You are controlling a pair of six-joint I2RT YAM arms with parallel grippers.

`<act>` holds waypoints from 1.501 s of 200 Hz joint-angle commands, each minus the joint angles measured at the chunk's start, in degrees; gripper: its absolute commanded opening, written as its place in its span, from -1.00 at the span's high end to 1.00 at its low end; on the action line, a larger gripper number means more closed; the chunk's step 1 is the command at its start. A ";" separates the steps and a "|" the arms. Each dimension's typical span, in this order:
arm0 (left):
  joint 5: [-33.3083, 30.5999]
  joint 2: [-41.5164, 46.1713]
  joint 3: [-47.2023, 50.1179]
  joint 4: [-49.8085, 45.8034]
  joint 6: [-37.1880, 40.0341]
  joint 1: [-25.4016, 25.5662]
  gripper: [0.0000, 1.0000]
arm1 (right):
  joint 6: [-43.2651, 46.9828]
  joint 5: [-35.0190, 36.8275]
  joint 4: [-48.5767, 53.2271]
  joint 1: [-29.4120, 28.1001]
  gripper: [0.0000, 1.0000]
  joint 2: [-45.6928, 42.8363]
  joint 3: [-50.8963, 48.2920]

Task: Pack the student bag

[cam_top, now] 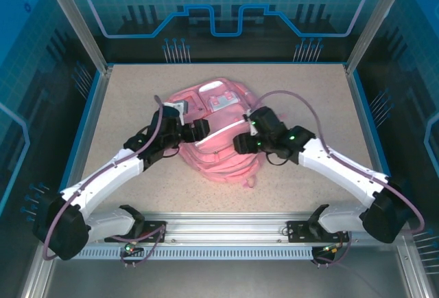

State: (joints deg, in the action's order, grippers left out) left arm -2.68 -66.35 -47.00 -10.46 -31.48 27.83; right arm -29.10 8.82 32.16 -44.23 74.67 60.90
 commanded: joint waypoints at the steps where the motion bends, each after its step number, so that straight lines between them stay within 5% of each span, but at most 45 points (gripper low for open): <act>1: -7.85 3.16 1.71 -7.40 -3.69 -1.63 -0.82 | -0.52 11.60 0.96 -7.40 -0.21 5.10 4.48; 23: -12.88 6.36 4.30 -8.57 -4.95 -2.72 -0.97 | -3.83 17.74 5.05 -12.83 -0.21 11.39 9.60; 66: -11.75 8.95 7.69 -8.78 -7.44 -6.40 -0.97 | -11.30 23.69 13.04 -18.41 -0.07 21.19 17.72; 90: -10.91 9.38 8.34 -8.94 -7.48 -7.16 -0.97 | -15.35 25.12 15.72 -18.96 0.07 23.43 19.03; 175: -8.51 9.57 9.73 -8.00 -6.80 -8.08 -0.97 | -16.82 22.81 16.65 -20.72 0.04 28.57 22.64; 300: -5.47 10.50 12.56 -5.58 -14.29 -8.50 -0.96 | -19.68 27.39 23.31 -21.47 0.53 32.28 25.40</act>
State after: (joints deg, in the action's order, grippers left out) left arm -9.17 -57.54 -36.10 -17.34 -41.60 19.97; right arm -48.05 34.44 52.73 -64.93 105.51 84.84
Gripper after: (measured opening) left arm 0.986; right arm 0.255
